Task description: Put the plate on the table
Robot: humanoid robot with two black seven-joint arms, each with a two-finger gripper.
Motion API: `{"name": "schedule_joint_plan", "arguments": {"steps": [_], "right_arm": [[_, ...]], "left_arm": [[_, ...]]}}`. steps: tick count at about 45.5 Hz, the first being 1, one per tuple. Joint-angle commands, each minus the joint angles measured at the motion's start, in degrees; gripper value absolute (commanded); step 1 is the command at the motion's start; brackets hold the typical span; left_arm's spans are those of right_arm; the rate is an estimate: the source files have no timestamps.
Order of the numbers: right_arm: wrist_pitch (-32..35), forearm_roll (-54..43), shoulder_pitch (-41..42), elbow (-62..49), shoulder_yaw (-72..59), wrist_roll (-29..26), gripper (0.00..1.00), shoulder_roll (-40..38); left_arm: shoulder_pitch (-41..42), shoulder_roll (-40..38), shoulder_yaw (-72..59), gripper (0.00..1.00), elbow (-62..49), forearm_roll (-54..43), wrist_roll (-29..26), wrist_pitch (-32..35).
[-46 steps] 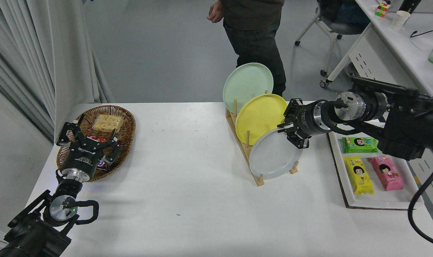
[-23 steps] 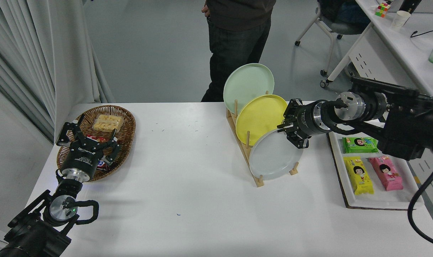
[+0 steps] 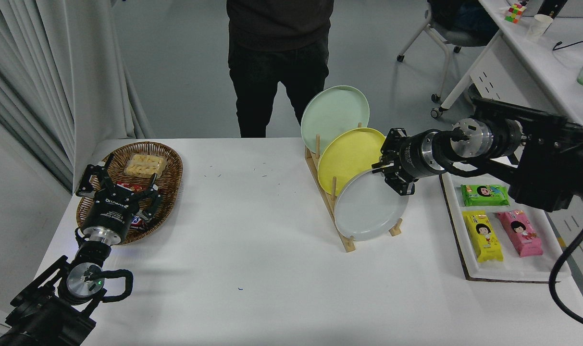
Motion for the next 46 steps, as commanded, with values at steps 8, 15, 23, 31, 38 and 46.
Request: {"name": "schedule_joint_plan", "arguments": {"steps": [8, 15, 23, 31, 38, 46], "right_arm": [[0.35, -0.22, 0.53, 0.0, 0.12, 0.05, 0.06, -0.09], [0.44, -0.13, 0.62, 0.0, 0.12, 0.05, 0.01, -0.09], [0.61, -0.13, 0.7, 0.0, 0.12, 0.05, 0.0, -0.09], [0.79, -0.04, 0.62, 0.0, 0.12, 0.05, 0.0, -0.09], [0.88, -0.13, 0.7, 0.0, 0.12, 0.05, 0.0, -0.09], [1.84, -0.3, 0.7, -0.08, 1.17, 0.05, 0.0, -0.09]], "left_arm": [[0.07, 0.0, 0.0, 0.98, 0.0, 0.0, 0.0, 0.0], [-0.01, 0.0, 0.0, 0.98, 0.0, 0.0, 0.0, 0.0], [-0.01, 0.0, 0.0, 0.98, 0.0, 0.0, 0.0, 0.0], [-0.01, 0.0, 0.0, 0.98, 0.0, 0.0, 0.0, 0.0], [-0.01, 0.0, 0.0, 0.98, 0.0, 0.0, 0.0, 0.0], [-0.01, 0.0, 0.0, 0.98, 0.0, 0.0, 0.0, 0.0]]}}
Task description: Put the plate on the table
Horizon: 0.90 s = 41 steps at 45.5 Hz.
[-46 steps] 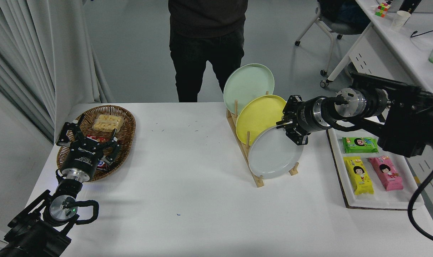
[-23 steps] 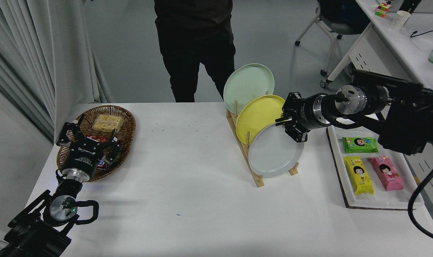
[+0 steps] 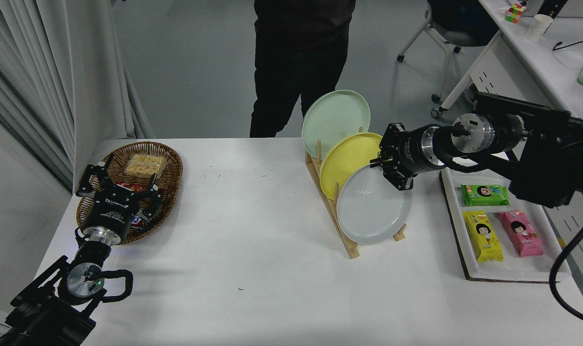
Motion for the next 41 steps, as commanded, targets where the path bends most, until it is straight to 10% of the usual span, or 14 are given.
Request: {"name": "schedule_joint_plan", "arguments": {"steps": [1, 41], "right_arm": [[1.05, -0.2, 0.05, 0.0, 0.9, 0.0, 0.0, -0.01], [13.7, 0.15, 3.22, 0.35, 2.83, -0.52, 0.0, -1.68]], "left_arm": [[-0.02, 0.0, 0.0, 0.98, 0.0, 0.0, 0.0, 0.0], [-0.02, 0.0, 0.0, 0.98, 0.0, 0.0, 0.0, 0.0]]}}
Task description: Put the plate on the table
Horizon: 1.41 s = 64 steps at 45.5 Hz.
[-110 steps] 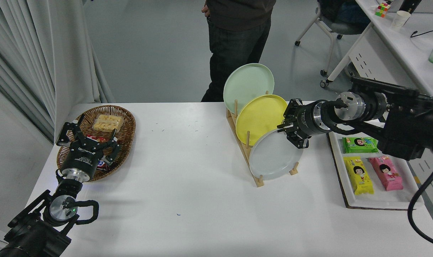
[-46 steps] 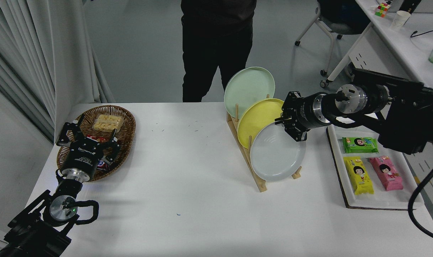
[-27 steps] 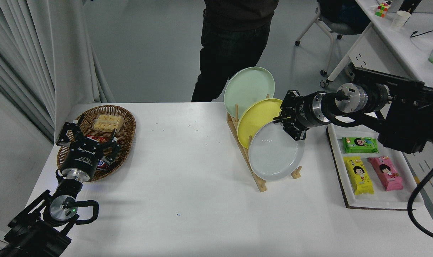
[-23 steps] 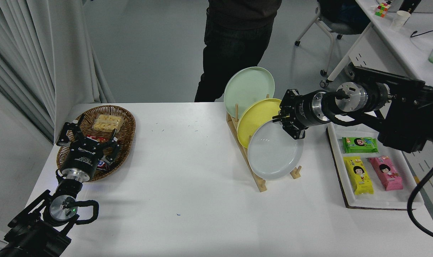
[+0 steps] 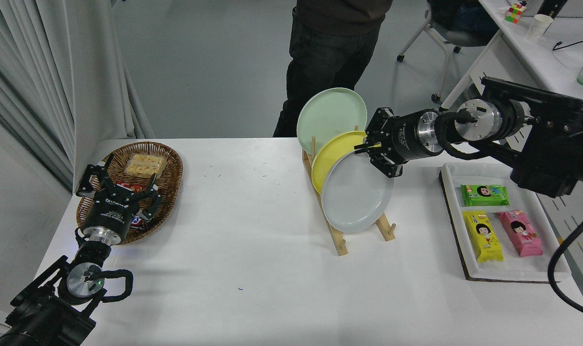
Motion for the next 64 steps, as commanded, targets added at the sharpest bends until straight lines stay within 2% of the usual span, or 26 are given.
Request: {"name": "schedule_joint_plan", "arguments": {"steps": [1, 20, 31, 49, 64], "right_arm": [[4.33, 0.17, 1.5, 0.12, 0.22, -0.58, 0.0, -0.89], [17.87, 5.44, 6.86, -0.06, 0.22, -3.12, 0.0, -5.28], [22.09, 9.84, 11.96, -0.24, 0.31, -3.13, 0.0, -5.63], [23.59, 16.79, 19.52, -3.05, 0.66, -3.04, 0.0, -6.16], [23.06, 14.06, 17.24, -3.66, 7.78, -4.0, 0.0, -5.72]], "left_arm": [[0.07, 0.0, 0.0, 0.98, 0.0, 0.0, 0.0, 0.0], [-0.01, 0.0, 0.0, 0.98, 0.0, 0.0, 0.0, 0.0], [-0.01, 0.0, 0.0, 0.98, 0.0, 0.0, 0.0, 0.0], [-0.01, 0.0, 0.0, 0.98, 0.0, 0.0, 0.0, 0.0], [0.07, 0.0, 0.0, 0.98, 0.0, 0.0, 0.0, 0.0]]}}
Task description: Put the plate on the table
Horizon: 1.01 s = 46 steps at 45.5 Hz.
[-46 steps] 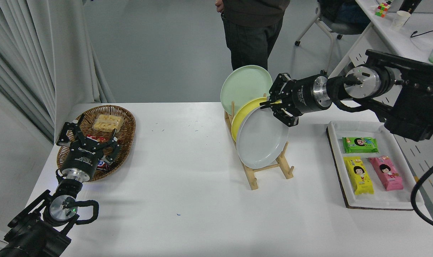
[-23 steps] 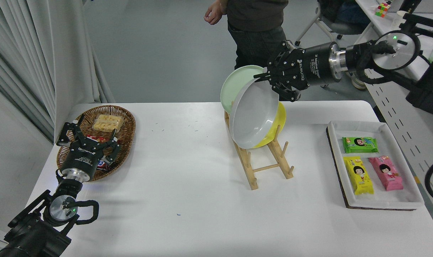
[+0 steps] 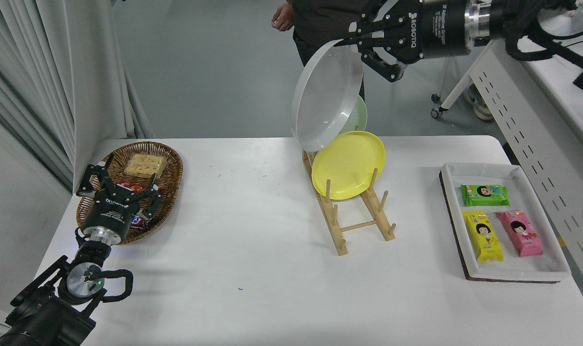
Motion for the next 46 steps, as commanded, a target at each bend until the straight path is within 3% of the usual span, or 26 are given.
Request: {"name": "schedule_joint_plan", "arguments": {"steps": [1, 12, 24, 36, 46], "right_arm": [[-0.06, -1.09, -0.73, 0.06, 2.75, -1.03, 0.0, 0.29], [-0.76, 0.49, -0.46, -0.11, 2.57, -8.14, 0.0, 0.29], [-7.35, 1.2, -0.73, -0.46, 7.93, -17.54, 0.0, 4.5], [-13.24, -0.03, -2.22, -0.37, 9.86, -17.54, 0.0, 9.42], [-14.12, -1.79, -3.27, -5.29, 10.66, -17.54, 0.0, 17.06]], "left_arm": [[-0.01, 0.0, 0.0, 0.98, 0.0, 0.0, 0.0, 0.0], [0.07, 0.0, 0.0, 0.98, 0.0, 0.0, 0.0, 0.0], [-0.01, 0.0, 0.0, 0.98, 0.0, 0.0, 0.0, 0.0], [0.07, 0.0, 0.0, 0.98, 0.0, 0.0, 0.0, 0.0], [-0.01, 0.0, 0.0, 0.98, 0.0, 0.0, 0.0, 0.0]]}}
